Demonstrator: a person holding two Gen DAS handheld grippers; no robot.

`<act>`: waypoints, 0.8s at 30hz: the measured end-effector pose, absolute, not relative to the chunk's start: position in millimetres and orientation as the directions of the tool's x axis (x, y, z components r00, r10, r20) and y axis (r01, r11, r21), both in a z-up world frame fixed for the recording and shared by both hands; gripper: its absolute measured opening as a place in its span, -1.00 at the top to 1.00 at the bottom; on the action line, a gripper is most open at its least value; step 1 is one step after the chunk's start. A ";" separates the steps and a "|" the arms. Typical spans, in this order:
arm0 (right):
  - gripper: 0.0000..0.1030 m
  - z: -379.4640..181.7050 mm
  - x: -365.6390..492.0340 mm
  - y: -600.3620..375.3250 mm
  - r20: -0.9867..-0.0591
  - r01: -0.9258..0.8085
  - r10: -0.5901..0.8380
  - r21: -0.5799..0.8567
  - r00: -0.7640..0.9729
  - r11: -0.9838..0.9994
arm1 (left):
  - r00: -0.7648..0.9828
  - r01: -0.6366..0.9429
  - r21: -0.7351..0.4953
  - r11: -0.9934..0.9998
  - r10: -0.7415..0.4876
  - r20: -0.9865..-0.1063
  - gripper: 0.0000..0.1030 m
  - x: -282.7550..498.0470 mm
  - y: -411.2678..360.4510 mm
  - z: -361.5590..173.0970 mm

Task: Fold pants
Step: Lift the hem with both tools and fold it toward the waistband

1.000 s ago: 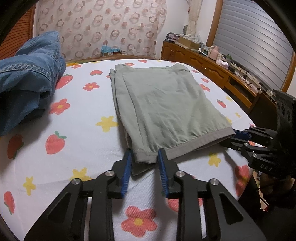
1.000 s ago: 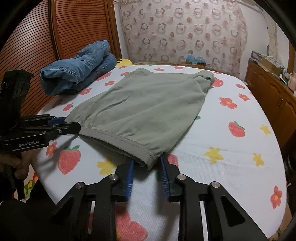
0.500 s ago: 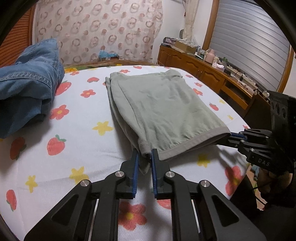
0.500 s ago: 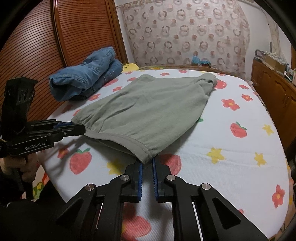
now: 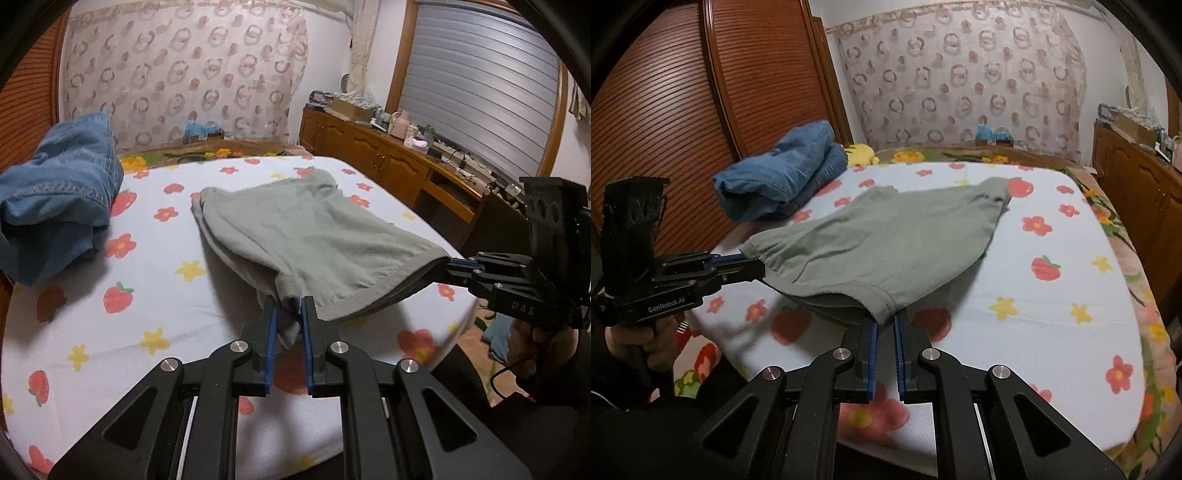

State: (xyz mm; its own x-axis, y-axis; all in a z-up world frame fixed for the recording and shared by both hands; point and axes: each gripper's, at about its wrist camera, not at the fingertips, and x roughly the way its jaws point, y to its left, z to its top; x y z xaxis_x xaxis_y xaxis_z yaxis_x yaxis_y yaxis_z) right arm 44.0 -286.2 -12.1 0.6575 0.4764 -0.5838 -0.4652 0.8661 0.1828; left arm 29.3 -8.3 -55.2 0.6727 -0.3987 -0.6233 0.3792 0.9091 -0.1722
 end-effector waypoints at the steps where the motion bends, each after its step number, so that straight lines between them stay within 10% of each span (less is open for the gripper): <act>1: 0.85 -9.7 41.8 -287.1 -0.580 -0.467 0.478 0.182 0.660 0.865 | 0.676 0.382 -0.172 0.908 -0.402 -0.618 0.75 26.8 -8.5 -51.6; 24: 0.88 23.8 -5.0 -295.9 -0.475 -0.530 0.522 0.131 0.708 0.838 | 0.743 0.424 -0.125 0.897 -0.423 -0.519 0.77 -6.0 -13.8 4.9</act>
